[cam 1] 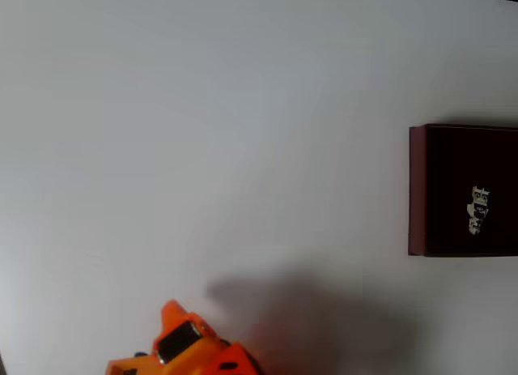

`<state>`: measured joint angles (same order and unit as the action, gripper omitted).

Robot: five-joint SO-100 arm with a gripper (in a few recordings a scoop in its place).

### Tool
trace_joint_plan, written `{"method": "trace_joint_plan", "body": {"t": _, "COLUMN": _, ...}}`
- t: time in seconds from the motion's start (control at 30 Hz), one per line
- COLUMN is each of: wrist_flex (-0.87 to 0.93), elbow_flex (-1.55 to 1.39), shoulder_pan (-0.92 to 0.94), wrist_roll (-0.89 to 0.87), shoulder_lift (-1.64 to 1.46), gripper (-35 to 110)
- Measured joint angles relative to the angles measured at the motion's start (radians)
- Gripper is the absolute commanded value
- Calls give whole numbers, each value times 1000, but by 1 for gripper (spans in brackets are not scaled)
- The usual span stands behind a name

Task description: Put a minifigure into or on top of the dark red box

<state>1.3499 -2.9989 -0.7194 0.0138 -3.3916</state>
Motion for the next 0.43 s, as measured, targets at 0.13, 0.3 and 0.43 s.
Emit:
{"method": "trace_joint_plan", "body": {"t": 0.13, "wrist_flex": 0, "elbow_flex": -2, "shoulder_pan": -11, "wrist_roll": 0, "shoulder_lift": -5, "gripper": 0}}
{"method": "trace_joint_plan", "body": {"t": 0.3, "wrist_flex": 0, "elbow_flex": -2, "shoulder_pan": -11, "wrist_roll": -5, "shoulder_lift": -5, "gripper": 0}}
{"method": "trace_joint_plan", "body": {"t": 0.43, "wrist_flex": 0, "elbow_flex": -2, "shoulder_pan": -11, "wrist_roll": -5, "shoulder_lift": -5, "gripper": 0}}
